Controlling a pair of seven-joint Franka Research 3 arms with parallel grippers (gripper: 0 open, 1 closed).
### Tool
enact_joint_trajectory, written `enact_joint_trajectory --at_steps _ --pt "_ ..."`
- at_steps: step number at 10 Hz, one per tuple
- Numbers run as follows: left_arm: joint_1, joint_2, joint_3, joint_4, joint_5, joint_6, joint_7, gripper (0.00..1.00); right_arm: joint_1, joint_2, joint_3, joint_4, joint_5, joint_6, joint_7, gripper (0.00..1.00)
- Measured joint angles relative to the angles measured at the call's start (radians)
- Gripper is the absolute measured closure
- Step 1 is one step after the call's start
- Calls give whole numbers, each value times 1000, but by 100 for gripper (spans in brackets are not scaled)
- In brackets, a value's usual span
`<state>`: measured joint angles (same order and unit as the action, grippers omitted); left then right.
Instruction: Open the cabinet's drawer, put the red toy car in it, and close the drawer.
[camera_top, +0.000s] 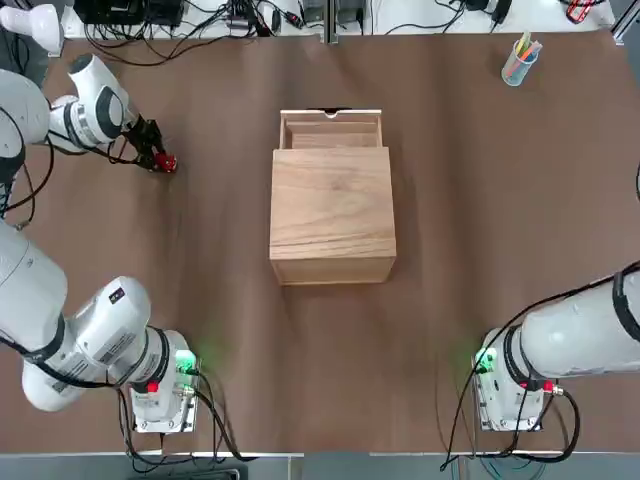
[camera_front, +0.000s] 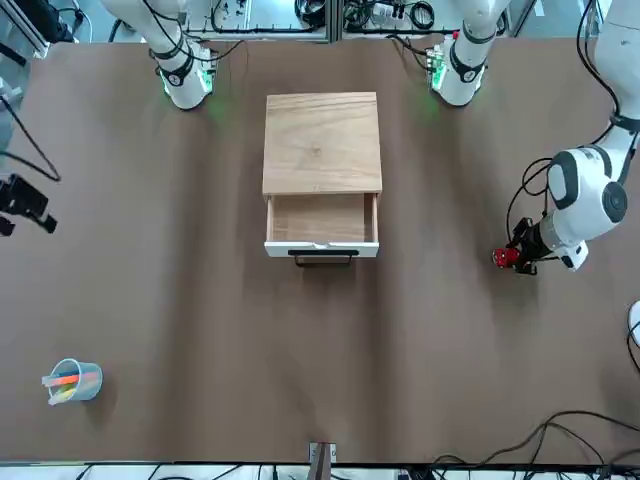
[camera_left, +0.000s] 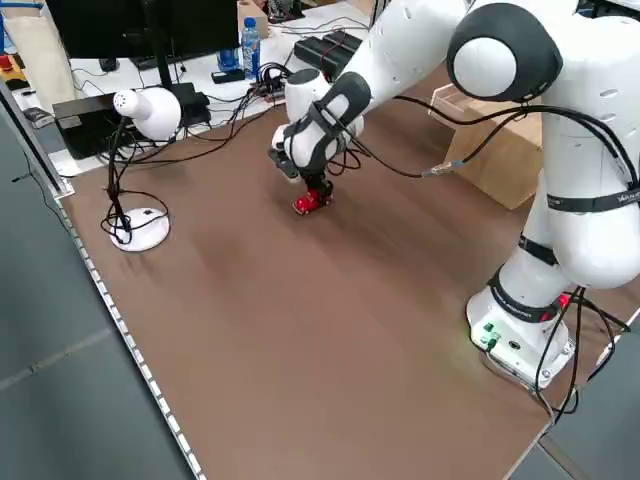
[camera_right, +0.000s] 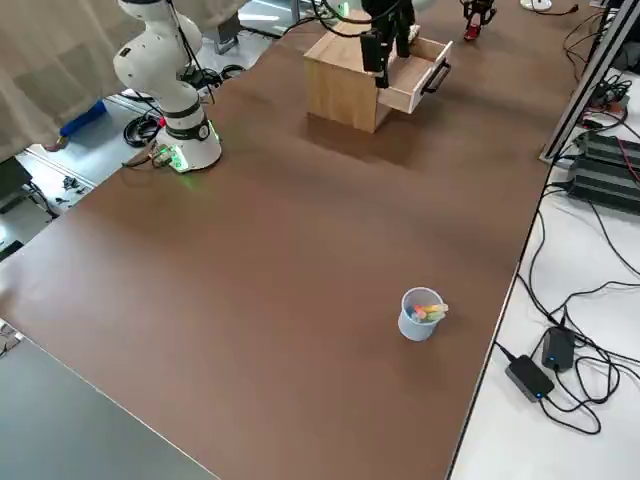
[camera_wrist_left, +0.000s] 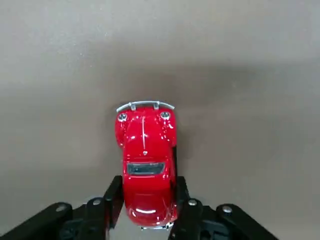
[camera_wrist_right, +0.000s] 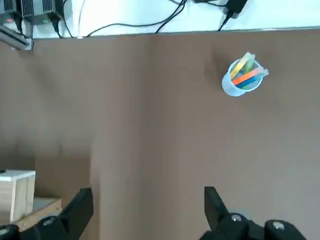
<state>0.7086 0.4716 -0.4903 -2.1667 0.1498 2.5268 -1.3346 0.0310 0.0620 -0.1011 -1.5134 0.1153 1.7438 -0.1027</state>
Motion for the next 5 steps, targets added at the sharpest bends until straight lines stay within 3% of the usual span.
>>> enact_joint_trajectory --at_steps 3,5 --pt "-6 -52 -31 15 8 -48 -42 55 -9 -46 23 -55 -15 2 0 1" --pt "-15 -121 -130 54 9 -146 -143 55 -12 -46 24 -57 -15 2 0 1"
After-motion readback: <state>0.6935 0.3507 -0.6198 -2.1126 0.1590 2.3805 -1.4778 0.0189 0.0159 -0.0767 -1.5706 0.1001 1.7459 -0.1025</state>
